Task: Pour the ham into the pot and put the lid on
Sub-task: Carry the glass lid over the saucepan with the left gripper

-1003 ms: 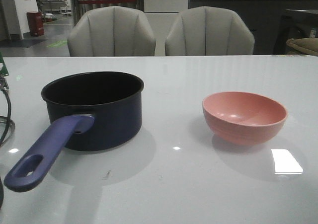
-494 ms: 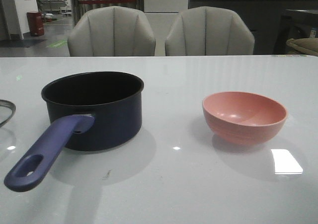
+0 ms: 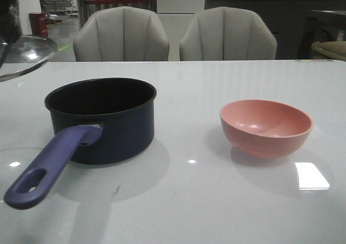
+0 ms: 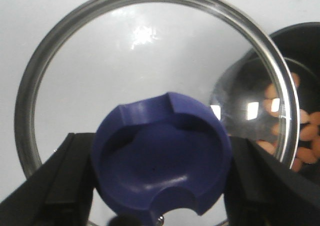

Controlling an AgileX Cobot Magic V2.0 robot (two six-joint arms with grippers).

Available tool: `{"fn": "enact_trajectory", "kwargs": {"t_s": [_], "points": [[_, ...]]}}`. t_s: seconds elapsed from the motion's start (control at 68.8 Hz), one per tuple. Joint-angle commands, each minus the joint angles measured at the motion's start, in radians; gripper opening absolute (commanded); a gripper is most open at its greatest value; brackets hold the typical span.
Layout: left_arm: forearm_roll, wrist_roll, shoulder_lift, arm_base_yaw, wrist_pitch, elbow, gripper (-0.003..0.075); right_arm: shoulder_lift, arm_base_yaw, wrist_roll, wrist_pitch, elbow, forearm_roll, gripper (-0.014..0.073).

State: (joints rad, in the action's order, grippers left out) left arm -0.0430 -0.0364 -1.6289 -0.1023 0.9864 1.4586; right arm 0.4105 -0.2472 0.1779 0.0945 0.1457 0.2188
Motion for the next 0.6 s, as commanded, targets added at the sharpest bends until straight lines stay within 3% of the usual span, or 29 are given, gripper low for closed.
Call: {"fn": "enact_trajectory", "kwargs": {"t_s": [0.0, 0.291, 0.582], "points": [[-0.012, 0.001, 0.052, -0.085, -0.031, 0.059, 0.0239, 0.003, -0.001, 0.008, 0.088, 0.028, 0.002, 0.0139], [-0.012, 0.001, -0.015, -0.252, -0.062, 0.076, 0.0239, 0.003, -0.001, 0.008, 0.088, 0.028, 0.002, 0.0139], [-0.009, 0.001, -0.112, -0.313, 0.001, 0.179, 0.0239, 0.003, -0.001, 0.008, 0.088, 0.028, 0.002, 0.0139]]}}
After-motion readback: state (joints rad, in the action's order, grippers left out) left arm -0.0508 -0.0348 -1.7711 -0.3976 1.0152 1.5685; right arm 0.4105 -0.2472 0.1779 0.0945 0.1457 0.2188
